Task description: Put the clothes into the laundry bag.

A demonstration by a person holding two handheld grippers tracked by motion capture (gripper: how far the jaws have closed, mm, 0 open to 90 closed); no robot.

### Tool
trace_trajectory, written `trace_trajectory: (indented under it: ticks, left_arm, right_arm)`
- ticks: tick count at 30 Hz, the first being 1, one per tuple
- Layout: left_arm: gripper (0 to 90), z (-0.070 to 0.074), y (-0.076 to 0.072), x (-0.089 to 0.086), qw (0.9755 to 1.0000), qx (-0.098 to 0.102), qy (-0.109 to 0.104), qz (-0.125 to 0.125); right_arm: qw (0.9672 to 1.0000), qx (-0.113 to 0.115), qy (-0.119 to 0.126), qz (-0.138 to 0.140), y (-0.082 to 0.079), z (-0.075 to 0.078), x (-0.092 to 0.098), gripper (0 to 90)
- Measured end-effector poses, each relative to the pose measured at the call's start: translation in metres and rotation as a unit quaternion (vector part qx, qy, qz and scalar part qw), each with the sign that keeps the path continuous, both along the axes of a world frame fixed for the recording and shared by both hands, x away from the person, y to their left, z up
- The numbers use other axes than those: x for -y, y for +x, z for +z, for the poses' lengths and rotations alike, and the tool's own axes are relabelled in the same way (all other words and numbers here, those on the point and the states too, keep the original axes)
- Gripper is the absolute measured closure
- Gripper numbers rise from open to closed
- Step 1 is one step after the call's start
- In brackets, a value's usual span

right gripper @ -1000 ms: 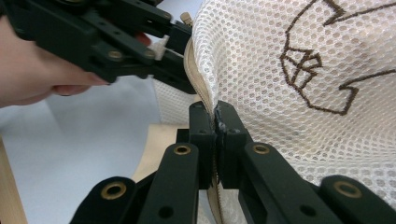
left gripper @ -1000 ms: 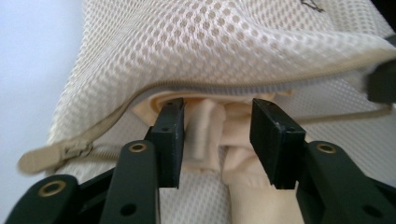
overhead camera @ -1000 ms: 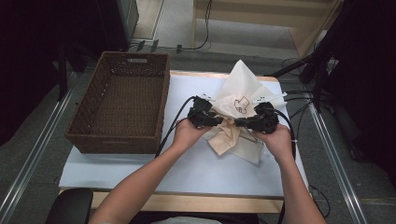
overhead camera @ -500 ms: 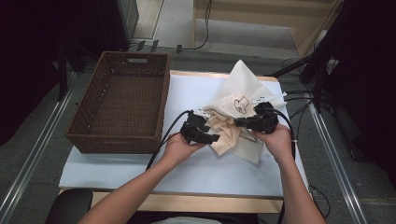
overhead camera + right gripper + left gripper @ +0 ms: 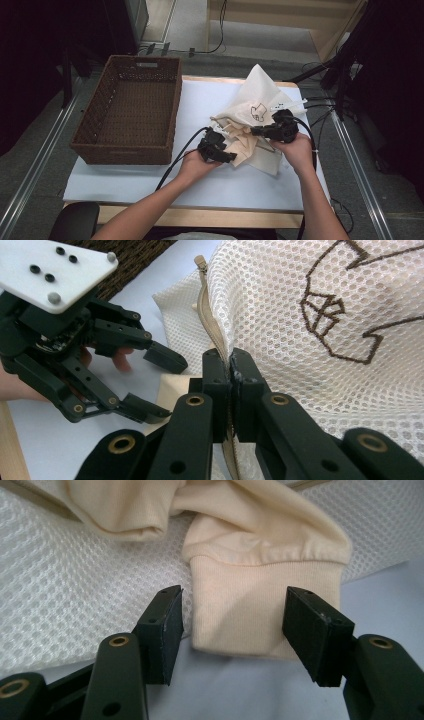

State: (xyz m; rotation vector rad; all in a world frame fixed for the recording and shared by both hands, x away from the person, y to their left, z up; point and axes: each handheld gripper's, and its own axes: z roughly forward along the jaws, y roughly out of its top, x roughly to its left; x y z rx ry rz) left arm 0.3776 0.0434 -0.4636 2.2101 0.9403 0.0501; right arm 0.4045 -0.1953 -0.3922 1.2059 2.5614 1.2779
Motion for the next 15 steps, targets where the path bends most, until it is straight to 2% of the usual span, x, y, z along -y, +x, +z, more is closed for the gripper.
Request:
trace_trajectory:
  ticks: [3, 9, 10, 12, 15]
  left_arm:
    - [48.6, -0.002, 0.0, 0.004, 1.0, -0.001, -0.005, -0.004]
    - [75.5, -0.004, -0.003, 0.015, 0.9991, 0.031, 0.015, -0.023]
    - [81.1, -0.004, -0.003, 0.015, 0.9991, 0.03, 0.015, -0.028]
    - [84.4, -0.004, -0.003, 0.017, 0.999, 0.031, 0.017, -0.028]
    - [85.4, 0.0, 0.001, 0.017, 0.9995, 0.021, 0.009, -0.023]
  right_arm:
    - [1.0, 0.001, -0.001, 0.0, 0.0, 0.0, 0.0, 88.3]
    - [1.0, 0.0, -0.001, 0.0, 0.0, 0.0, -0.001, 88.3]
    - [1.0, 0.0, -0.001, 0.0, 0.0, 0.0, -0.001, 88.3]
    - [1.0, 0.0, -0.002, 0.0, 0.0, 0.001, -0.001, 88.3]
    - [1.0, 0.0, 0.0, 0.001, 0.0, 0.001, -0.001, 88.3]
